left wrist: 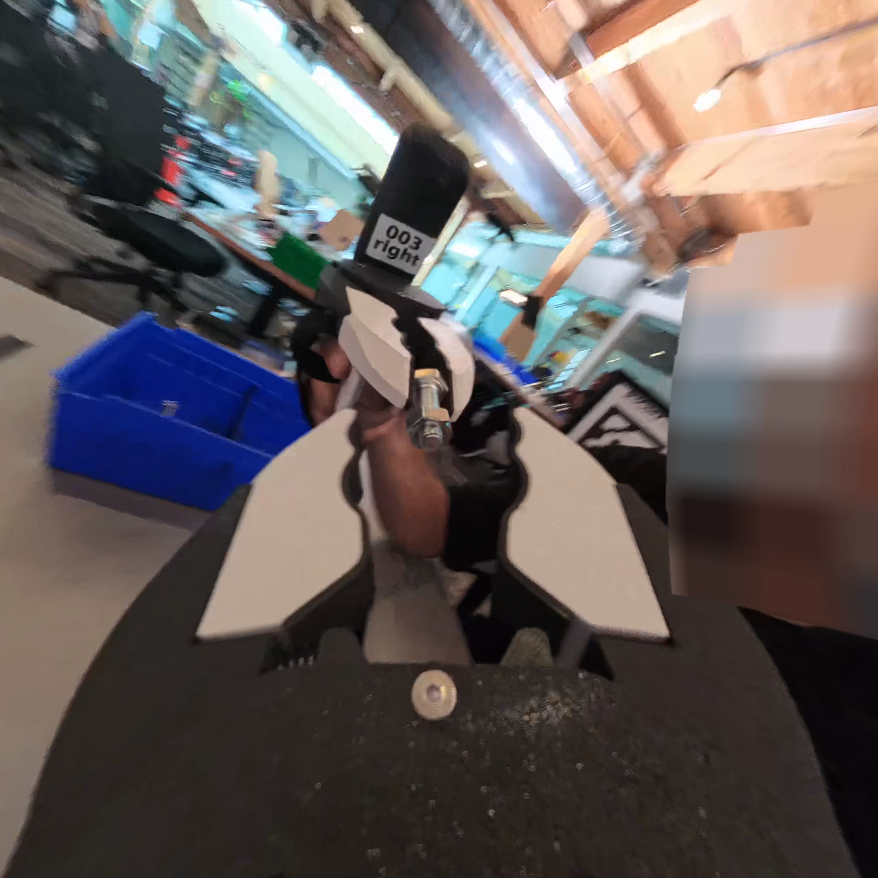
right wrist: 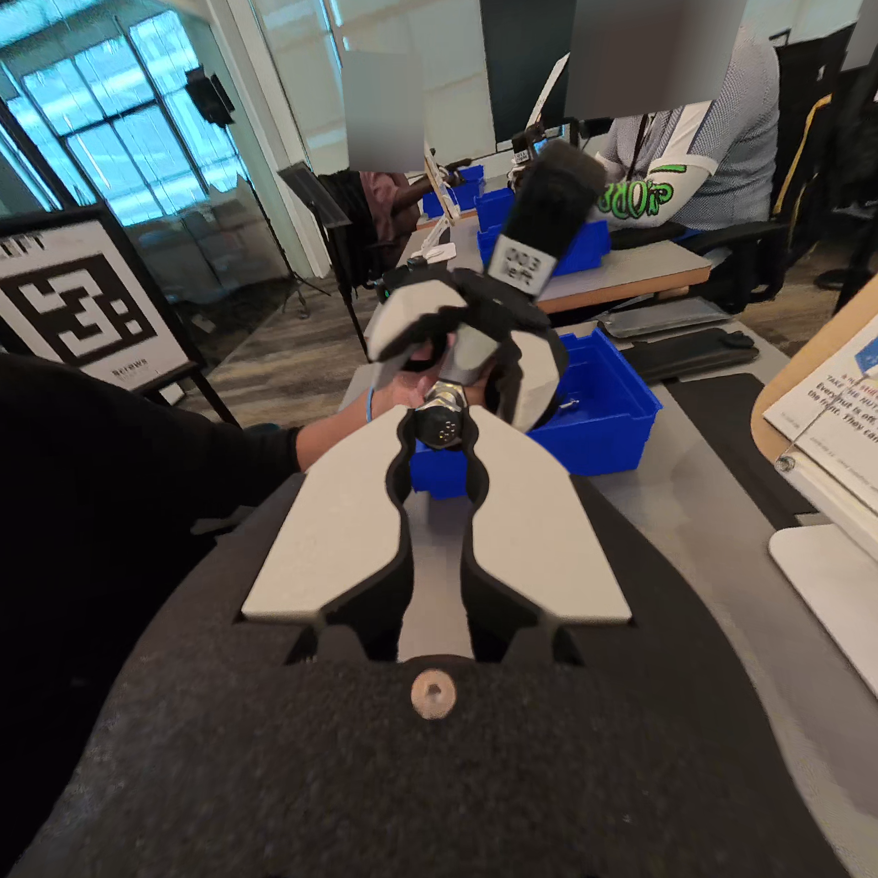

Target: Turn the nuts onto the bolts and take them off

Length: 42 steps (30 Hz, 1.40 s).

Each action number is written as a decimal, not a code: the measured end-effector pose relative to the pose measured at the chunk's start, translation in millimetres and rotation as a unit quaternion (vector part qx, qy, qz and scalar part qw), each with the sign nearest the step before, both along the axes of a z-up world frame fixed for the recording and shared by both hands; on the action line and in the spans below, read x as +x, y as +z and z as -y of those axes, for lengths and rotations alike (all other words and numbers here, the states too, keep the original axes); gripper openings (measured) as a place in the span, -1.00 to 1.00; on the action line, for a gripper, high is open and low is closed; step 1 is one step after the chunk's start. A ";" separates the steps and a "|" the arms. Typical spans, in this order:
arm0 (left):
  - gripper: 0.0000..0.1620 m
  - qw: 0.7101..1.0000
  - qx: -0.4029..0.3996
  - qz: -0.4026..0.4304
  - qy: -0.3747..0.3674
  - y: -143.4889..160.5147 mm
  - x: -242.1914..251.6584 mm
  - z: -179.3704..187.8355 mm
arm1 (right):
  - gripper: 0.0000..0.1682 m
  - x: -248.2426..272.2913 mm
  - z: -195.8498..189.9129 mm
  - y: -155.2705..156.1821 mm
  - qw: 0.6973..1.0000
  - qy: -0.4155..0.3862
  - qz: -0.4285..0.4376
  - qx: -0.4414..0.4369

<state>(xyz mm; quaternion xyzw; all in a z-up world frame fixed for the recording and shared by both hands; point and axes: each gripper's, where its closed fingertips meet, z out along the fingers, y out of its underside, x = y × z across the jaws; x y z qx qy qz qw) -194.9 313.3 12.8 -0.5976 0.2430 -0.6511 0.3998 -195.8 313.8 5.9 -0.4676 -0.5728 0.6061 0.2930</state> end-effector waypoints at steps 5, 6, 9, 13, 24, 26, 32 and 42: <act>-0.21 0.913 0.241 -0.255 0.207 -12.4 -10.3 -14.2 | -0.79 1.5 -9.6 3.3 0.996 0.010 0.004 -0.090; -0.23 0.878 0.283 -0.308 0.232 -15.7 -10.9 -14.7 | -0.79 1.4 -10.2 3.0 0.994 0.015 0.006 -0.106; -0.29 0.790 0.362 -0.411 0.275 -20.0 -9.1 -15.1 | -0.79 0.7 -8.5 1.8 0.990 0.033 0.011 -0.136; -0.52 0.720 0.430 -0.459 0.294 -16.9 -0.7 -9.6 | -0.79 -1.0 -6.3 -1.1 0.989 0.036 0.021 -0.141; -0.79 0.650 0.482 -0.497 0.315 -15.7 -3.2 -8.8 | -0.79 2.4 -2.7 2.2 0.986 0.052 0.019 -0.156; -0.79 0.669 0.474 -0.483 0.306 -16.2 -2.2 -7.4 | -0.79 2.8 -1.8 2.1 0.987 0.053 0.020 -0.153; -0.80 0.864 0.319 -0.323 0.218 -9.3 6.2 0.8 | -0.79 7.0 2.5 8.9 0.990 0.062 -0.003 -0.126; -0.76 0.995 -0.071 0.049 -0.040 3.4 6.4 8.4 | -0.78 6.0 4.1 11.6 0.999 0.025 -0.030 -0.030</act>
